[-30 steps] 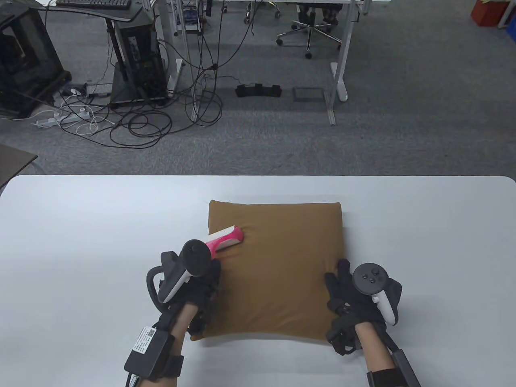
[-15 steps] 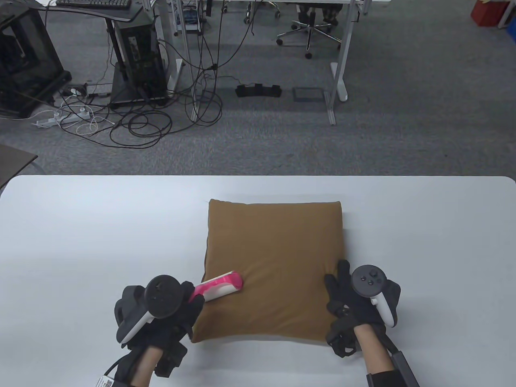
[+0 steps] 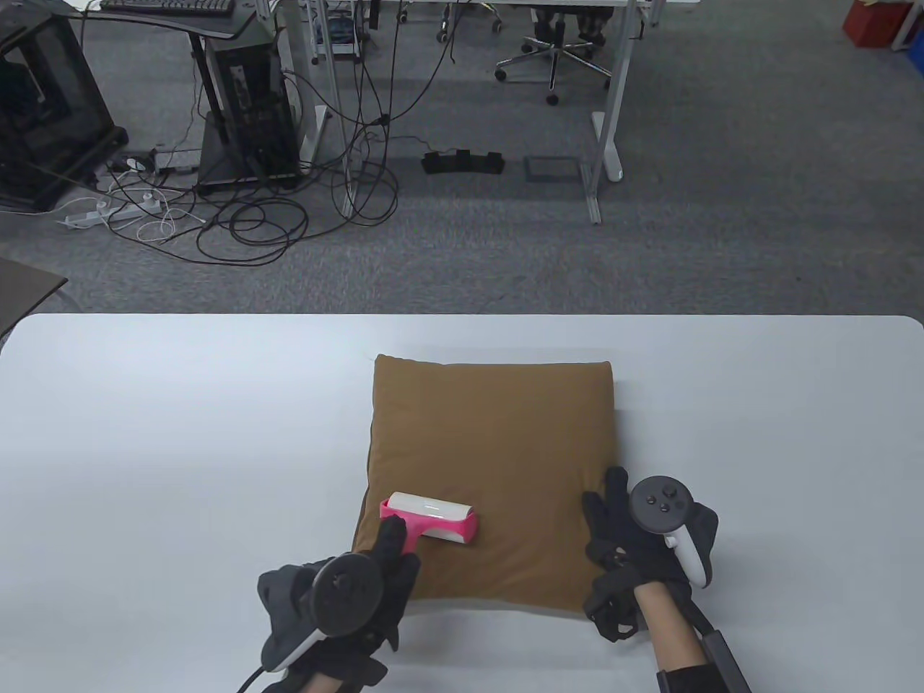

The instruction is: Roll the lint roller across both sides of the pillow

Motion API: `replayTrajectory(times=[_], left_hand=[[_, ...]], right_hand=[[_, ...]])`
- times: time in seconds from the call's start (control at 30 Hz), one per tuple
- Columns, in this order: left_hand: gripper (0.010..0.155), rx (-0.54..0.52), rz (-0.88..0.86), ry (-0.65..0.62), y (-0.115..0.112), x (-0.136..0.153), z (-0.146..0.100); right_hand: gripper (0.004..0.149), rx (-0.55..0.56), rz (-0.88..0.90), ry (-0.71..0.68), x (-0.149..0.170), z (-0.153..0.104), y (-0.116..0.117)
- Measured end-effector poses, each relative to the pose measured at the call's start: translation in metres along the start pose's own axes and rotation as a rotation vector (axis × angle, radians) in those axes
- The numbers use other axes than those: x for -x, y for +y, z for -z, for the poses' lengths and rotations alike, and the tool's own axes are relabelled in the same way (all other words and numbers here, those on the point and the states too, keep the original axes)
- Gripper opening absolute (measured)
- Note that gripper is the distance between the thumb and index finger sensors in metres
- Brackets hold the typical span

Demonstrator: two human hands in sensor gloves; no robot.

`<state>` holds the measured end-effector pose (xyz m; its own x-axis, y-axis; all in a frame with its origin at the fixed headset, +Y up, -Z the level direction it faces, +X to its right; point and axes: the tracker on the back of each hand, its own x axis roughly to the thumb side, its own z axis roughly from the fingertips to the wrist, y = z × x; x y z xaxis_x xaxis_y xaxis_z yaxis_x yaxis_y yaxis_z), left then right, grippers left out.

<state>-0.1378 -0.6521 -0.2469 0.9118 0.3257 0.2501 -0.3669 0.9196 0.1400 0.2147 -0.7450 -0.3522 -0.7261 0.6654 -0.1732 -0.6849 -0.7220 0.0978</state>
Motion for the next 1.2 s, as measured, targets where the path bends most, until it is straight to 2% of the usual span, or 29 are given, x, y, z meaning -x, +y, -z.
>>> replayTrajectory(times=[0.1,0.2,0.5,0.63,0.7,0.8,0.97,1.13,1.2], left_hand=[[0.067,0.064,-0.011,0.014,-0.021,-0.006,0.007],[0.071,0.093,0.019,0.027,-0.031,-0.008,0.022],[0.072,0.197,0.049,0.134,-0.043,-0.013,0.091],[0.073,0.252,0.066,0.196,-0.048,-0.013,0.111],[0.075,0.315,0.058,0.243,-0.052,-0.013,0.122],[0.076,0.376,0.057,0.28,-0.057,-0.013,0.132],[0.075,0.39,0.04,0.33,-0.059,-0.01,0.141],[0.072,0.342,0.092,0.283,-0.053,-0.013,0.136],[0.074,0.288,0.115,0.233,-0.051,-0.017,0.127]], right_hand=[[0.067,0.002,-0.002,0.001,0.0,0.0,0.0],[0.067,0.001,0.001,0.002,0.001,0.0,0.0],[0.068,-0.004,0.006,0.005,0.001,0.0,0.0],[0.067,-0.011,0.009,0.008,0.001,0.001,0.0],[0.068,-0.011,0.009,0.008,0.001,0.001,0.0],[0.068,-0.011,0.008,0.008,0.001,0.001,0.0],[0.067,-0.003,0.006,0.012,0.001,0.002,-0.001],[0.067,-0.002,0.023,0.015,0.002,0.002,-0.002],[0.067,-0.005,0.026,0.016,0.003,0.002,-0.002]])
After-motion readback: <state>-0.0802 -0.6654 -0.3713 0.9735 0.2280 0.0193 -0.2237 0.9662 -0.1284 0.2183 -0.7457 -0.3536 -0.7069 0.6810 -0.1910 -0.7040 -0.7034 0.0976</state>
